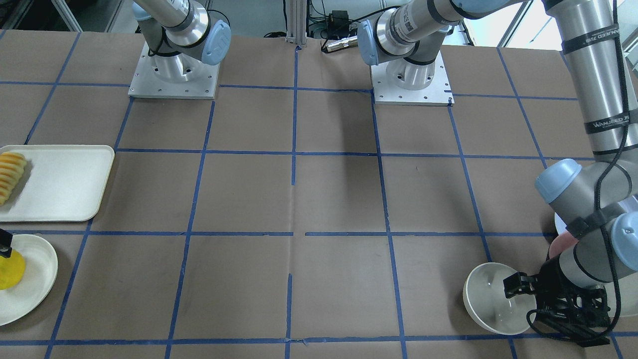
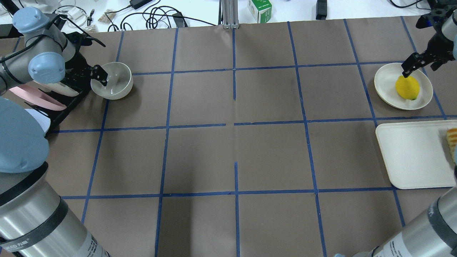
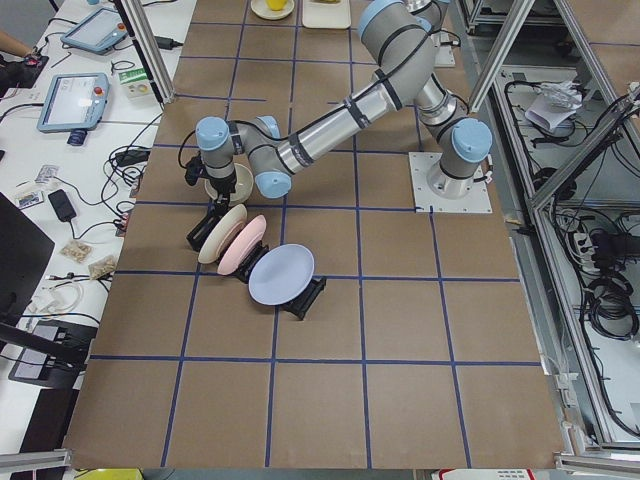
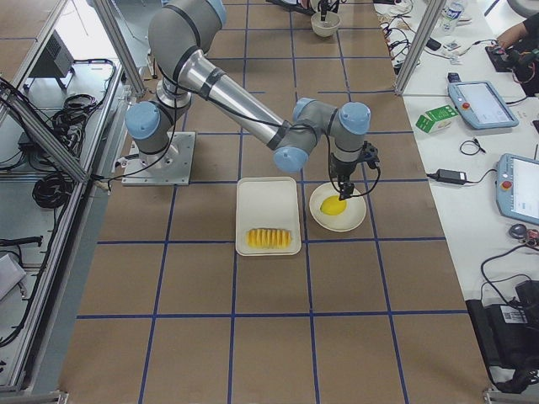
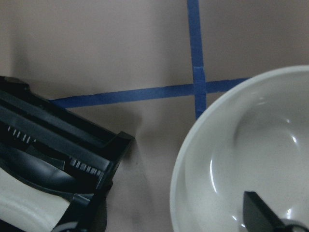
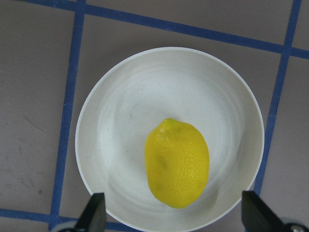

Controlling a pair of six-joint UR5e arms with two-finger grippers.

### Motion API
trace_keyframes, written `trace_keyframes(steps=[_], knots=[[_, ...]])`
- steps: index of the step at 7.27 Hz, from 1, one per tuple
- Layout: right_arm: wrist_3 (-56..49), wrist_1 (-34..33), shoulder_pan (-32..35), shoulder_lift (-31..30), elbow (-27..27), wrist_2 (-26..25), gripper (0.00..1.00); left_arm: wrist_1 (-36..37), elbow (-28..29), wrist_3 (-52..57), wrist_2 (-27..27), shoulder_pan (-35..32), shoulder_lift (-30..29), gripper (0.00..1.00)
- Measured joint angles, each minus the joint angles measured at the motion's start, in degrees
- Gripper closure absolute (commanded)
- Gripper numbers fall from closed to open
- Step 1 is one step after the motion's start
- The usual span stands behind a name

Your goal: Place bowl and put lemon in it

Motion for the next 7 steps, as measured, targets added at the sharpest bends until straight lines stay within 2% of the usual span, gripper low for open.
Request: trace_keyframes(steps=[1,2,4,6,7], knots=[[-1.08,-0.85,-0.58,1.21,0.02,0.13,0.0,-0.09,-0.36,-0.11,-0.01,-0.05,-0.08,0.22],[-1.82,-1.52,-1.03,2.38,0.13,0.31,0.0,-0.13,-0.61,-0.13,0.01,-0.07,-0.18,0.38],[-2.24,-1.9,-2.15,4.21,0.43,0.6,0.0,-0.31,-0.75,-0.1,0.18,-0.19,-0.14,0.78],[-2.16,-1.96,-2.54,5.63,0.21,0.76,0.0,-0.61,-0.66,-0.17,0.09,-0.38,-0.03,0.92],[-1.9,-1.96,-2.56,6.1,0.01,0.91,0.11,-0.66,-0.41,-0.25,-0.45,-0.41,-0.03,0.95]])
